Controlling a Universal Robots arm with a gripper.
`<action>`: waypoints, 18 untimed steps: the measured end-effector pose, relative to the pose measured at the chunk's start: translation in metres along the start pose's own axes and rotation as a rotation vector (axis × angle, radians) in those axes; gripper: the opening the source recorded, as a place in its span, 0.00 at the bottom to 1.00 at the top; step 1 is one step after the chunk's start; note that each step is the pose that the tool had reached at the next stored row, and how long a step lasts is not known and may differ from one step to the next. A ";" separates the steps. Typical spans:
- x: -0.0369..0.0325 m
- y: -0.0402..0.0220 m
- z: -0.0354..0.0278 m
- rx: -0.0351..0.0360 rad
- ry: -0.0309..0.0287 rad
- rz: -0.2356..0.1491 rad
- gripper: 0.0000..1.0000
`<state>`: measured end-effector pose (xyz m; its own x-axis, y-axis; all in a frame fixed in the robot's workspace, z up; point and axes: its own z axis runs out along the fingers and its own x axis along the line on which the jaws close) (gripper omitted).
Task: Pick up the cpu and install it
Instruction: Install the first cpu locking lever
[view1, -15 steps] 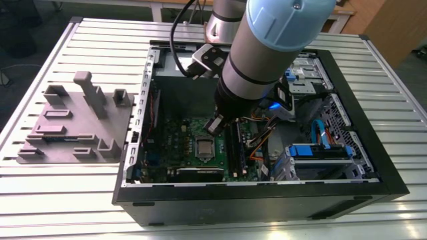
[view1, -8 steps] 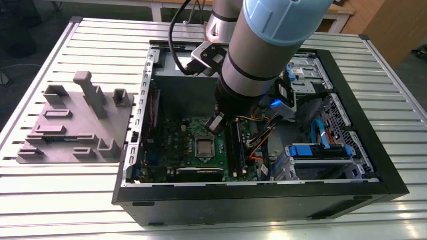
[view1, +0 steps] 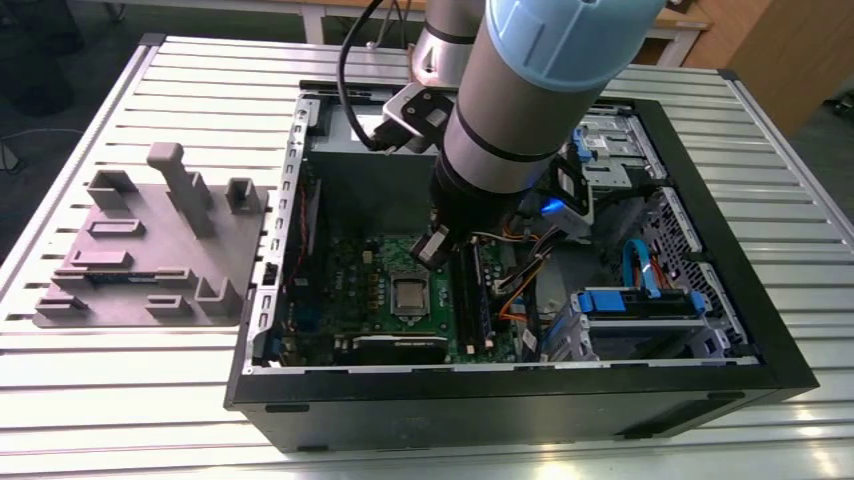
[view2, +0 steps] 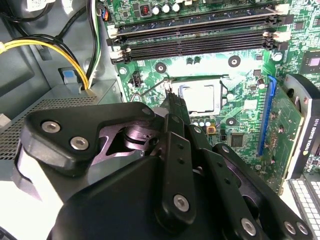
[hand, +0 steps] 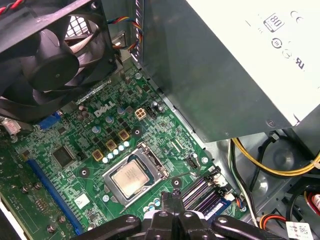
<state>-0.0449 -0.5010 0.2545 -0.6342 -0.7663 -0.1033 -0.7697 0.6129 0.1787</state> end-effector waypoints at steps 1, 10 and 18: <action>0.0000 0.0000 0.0000 0.0000 0.0000 0.000 0.10; -0.0003 0.0009 -0.0044 0.0001 0.0001 0.000 0.10; -0.0006 0.0015 -0.0073 0.0003 -0.0003 0.000 0.10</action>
<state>-0.0452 -0.5010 0.2619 -0.6341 -0.7663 -0.1037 -0.7698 0.6129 0.1784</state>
